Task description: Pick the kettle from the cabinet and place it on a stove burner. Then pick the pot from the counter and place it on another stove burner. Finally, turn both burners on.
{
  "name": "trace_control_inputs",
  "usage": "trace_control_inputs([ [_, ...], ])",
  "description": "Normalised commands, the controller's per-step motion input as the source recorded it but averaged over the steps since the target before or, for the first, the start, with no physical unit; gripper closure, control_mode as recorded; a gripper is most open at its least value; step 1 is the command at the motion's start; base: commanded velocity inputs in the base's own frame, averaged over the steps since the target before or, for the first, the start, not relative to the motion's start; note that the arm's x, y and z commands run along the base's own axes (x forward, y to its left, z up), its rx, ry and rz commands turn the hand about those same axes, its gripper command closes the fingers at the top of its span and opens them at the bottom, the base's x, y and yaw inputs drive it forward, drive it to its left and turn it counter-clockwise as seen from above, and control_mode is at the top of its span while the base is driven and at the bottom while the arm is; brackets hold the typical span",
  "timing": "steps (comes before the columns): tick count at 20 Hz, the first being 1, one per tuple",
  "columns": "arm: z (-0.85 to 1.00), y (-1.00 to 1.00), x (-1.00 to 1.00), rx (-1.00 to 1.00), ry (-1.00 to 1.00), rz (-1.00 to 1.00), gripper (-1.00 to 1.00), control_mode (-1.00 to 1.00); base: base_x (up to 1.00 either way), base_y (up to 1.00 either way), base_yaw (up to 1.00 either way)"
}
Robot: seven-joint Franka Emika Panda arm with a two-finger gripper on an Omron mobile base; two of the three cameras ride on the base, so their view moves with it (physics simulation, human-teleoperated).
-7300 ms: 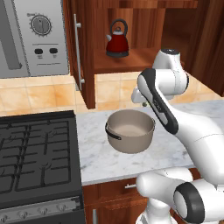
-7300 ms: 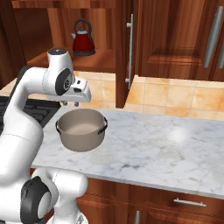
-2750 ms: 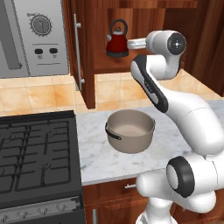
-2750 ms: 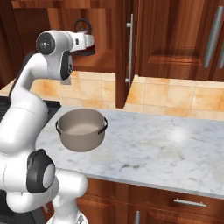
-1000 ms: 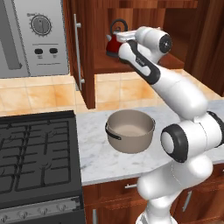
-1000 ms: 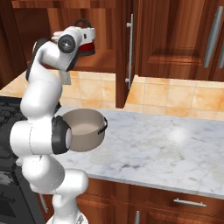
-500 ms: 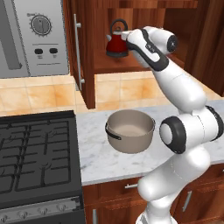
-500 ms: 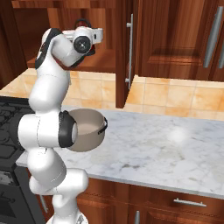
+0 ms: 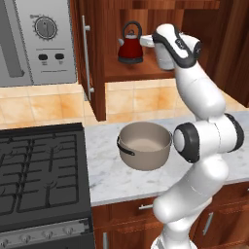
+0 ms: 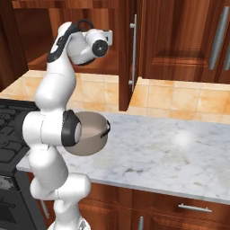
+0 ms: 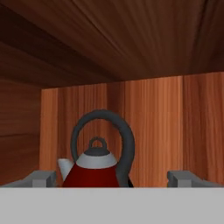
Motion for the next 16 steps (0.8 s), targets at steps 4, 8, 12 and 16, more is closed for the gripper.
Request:
trace_control_inputs([
  [4,0.00,-0.06,0.19,0.00,0.00,0.10,-1.00,-1.00,0.00,0.00,0.00],
  [8,0.09,-0.02,0.13,0.00,0.00,0.09,-1.00,-1.00,0.00,0.00,0.00],
  [12,0.18,0.00,0.07,0.00,0.00,0.08,-1.00,-1.00,0.00,0.00,0.00],
  [16,0.10,0.00,0.15,0.00,0.00,0.08,-1.00,-1.00,0.00,0.00,0.00],
])
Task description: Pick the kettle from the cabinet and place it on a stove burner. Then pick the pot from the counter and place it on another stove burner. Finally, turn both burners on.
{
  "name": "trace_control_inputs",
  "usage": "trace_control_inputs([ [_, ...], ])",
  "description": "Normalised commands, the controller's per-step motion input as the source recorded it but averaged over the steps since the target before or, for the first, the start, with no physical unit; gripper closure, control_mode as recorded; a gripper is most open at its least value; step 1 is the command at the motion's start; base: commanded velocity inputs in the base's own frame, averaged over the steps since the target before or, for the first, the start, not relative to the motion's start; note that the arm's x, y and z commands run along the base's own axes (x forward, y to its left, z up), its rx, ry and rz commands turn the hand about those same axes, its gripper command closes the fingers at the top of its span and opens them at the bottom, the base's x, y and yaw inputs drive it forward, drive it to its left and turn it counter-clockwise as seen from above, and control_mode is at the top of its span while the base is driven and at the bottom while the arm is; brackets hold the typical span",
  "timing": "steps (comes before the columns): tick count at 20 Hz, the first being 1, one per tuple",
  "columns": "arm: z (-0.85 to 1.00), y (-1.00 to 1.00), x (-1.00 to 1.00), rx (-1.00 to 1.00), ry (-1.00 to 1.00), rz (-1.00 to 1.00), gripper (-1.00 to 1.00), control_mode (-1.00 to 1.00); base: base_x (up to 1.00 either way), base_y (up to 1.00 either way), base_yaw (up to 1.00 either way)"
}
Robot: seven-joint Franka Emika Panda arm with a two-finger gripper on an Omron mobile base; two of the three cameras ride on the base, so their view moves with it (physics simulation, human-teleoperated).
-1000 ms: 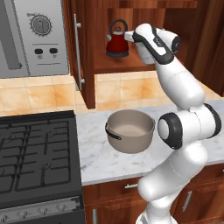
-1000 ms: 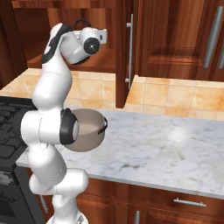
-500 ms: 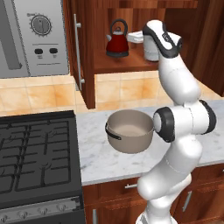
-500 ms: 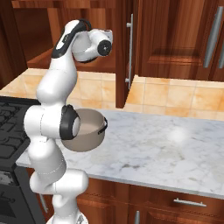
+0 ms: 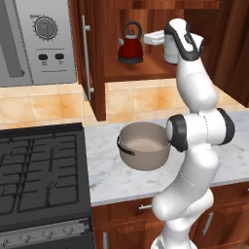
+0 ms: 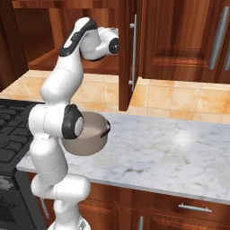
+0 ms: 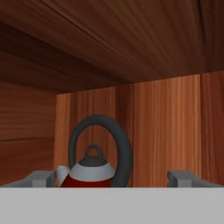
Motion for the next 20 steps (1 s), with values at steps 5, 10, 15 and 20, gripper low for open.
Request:
trace_control_inputs([
  [5,0.01,0.00,0.20,0.00,0.00,0.10,-1.00,-1.00,0.00,0.00,0.00],
  [10,0.00,0.00,0.23,0.00,0.00,0.11,-1.00,-1.00,0.00,0.00,0.00],
  [15,0.00,0.00,0.28,0.00,0.00,0.12,-1.00,-1.00,0.00,0.00,0.00],
  [20,0.00,0.03,0.25,0.00,0.00,0.12,-1.00,-1.00,0.00,0.00,0.00],
])
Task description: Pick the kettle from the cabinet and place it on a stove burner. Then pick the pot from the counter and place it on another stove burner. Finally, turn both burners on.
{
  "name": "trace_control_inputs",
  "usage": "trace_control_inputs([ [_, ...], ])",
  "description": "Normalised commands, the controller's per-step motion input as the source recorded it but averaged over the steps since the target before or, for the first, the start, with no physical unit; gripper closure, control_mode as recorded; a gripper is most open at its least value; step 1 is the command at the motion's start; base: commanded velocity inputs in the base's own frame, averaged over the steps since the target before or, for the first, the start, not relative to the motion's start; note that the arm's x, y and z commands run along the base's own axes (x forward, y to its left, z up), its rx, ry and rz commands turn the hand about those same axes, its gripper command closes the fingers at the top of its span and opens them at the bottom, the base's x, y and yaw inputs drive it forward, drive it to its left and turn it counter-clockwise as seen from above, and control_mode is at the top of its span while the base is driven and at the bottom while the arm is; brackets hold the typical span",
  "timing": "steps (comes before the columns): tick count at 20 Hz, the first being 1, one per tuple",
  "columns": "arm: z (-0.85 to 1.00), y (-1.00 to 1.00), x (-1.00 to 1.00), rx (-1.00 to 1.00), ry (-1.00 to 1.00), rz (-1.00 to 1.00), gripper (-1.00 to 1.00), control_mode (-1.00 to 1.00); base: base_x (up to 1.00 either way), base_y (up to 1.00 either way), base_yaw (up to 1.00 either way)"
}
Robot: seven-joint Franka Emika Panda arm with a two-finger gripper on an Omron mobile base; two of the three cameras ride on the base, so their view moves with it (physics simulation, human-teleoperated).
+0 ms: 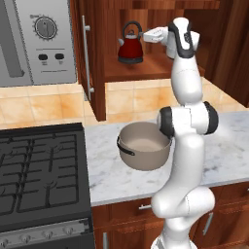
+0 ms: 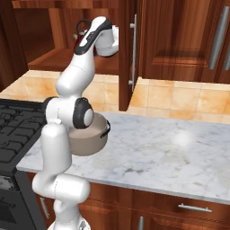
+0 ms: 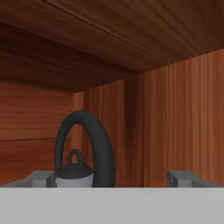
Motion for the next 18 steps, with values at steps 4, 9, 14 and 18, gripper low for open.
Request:
trace_control_inputs([
  [4,0.00,0.16,0.18,-0.01,0.04,0.09,-1.00,-1.00,0.00,0.00,0.00],
  [9,0.00,0.25,0.10,-0.01,0.02,0.08,-1.00,-1.00,0.00,0.00,0.00],
  [14,0.00,0.34,0.06,-0.02,0.02,0.07,-1.00,-1.00,0.00,0.00,0.00],
  [18,0.00,0.20,0.03,0.00,0.01,0.07,1.00,-1.00,0.00,0.00,0.00],
])
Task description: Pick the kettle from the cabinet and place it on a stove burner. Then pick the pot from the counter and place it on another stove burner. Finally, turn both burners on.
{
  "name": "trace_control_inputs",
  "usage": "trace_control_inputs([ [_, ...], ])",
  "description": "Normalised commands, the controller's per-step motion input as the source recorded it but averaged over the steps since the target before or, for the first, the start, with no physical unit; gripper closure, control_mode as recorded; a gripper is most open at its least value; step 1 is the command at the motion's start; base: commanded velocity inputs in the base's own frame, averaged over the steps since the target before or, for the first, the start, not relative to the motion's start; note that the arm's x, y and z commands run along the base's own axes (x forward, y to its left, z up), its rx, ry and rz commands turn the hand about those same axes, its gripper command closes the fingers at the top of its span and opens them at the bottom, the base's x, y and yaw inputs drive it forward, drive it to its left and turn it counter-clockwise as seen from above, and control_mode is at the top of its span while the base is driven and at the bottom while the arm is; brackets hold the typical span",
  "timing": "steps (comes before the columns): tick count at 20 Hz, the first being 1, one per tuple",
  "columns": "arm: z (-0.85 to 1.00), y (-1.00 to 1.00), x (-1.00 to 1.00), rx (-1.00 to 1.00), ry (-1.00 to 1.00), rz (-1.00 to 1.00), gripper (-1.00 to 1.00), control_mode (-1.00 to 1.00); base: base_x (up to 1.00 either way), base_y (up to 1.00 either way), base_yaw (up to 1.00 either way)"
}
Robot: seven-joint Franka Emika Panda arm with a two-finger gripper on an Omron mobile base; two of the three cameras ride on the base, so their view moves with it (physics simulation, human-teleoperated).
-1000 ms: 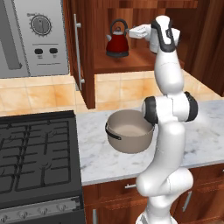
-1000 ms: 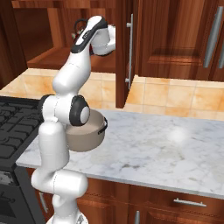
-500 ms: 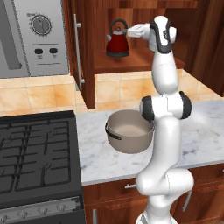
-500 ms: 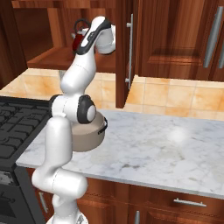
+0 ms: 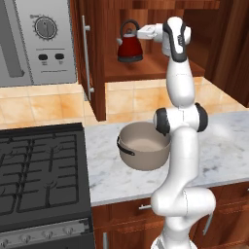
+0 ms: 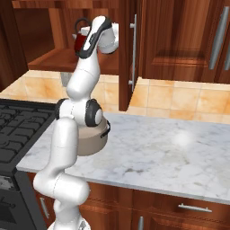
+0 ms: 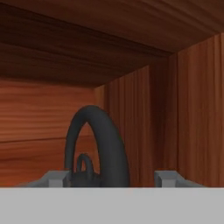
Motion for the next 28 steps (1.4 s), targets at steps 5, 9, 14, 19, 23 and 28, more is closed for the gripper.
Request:
trace_control_inputs([
  [5,-0.02,0.04,0.00,0.00,0.00,0.02,1.00,-1.00,0.00,0.00,0.00],
  [9,-0.10,0.06,0.00,0.00,0.00,0.02,1.00,-1.00,0.00,0.00,0.00],
  [14,-0.04,0.01,0.00,0.00,0.02,0.01,1.00,-1.00,0.00,0.00,0.00],
  [19,-0.01,0.00,-0.08,0.00,-0.02,0.00,1.00,-1.00,0.00,0.00,0.00],
  [23,-0.05,0.00,-0.17,0.00,-0.03,0.00,1.00,-1.00,0.00,0.00,0.00],
  [28,-0.14,0.11,-0.05,0.00,-0.01,-0.04,1.00,-1.00,0.00,0.00,0.00],
])
